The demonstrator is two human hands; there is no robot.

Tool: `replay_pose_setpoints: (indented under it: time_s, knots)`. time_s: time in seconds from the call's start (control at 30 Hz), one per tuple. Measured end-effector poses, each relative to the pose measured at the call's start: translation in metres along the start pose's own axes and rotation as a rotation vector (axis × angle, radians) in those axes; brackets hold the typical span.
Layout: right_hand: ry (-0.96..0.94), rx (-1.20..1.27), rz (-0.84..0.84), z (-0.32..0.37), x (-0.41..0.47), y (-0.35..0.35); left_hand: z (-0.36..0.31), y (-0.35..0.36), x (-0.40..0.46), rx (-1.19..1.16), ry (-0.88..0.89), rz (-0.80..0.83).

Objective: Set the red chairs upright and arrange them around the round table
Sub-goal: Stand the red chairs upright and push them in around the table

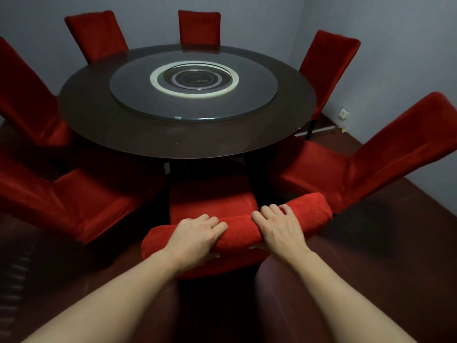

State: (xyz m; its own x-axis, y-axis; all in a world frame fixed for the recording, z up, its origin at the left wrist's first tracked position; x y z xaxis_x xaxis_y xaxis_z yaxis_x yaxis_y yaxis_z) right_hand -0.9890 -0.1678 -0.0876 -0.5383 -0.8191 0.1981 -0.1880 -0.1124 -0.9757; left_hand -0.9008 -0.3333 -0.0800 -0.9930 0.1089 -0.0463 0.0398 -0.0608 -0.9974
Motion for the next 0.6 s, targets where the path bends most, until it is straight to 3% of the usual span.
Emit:
replay_pose_setpoints:
  time_s: [0.4, 0.6]
  knots:
    - [0.042, 0.032, -0.017, -0.013, 0.031, 0.01, 0.027, 0.002, 0.025, 0.006, -0.081, -0.019]
    - [0.046, 0.025, 0.106, -0.031, 0.036, 0.009, 0.012, -0.006, 0.036, -0.027, -0.16, 0.029]
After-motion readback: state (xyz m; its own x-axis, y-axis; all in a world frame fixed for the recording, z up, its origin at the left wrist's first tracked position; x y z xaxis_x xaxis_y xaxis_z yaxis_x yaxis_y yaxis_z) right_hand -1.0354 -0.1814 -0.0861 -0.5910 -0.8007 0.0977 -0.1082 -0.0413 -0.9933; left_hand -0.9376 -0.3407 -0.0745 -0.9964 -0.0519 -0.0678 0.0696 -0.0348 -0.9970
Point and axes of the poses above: each hand's wrist, its own x-axis towards the middle knuckle, its own y-axis out of the palm, z = x × y, the point moved 3 cm from there along x, towards the middle knuckle, and after that the axes turned 6 degrees about -y, right-handed, at the moved point
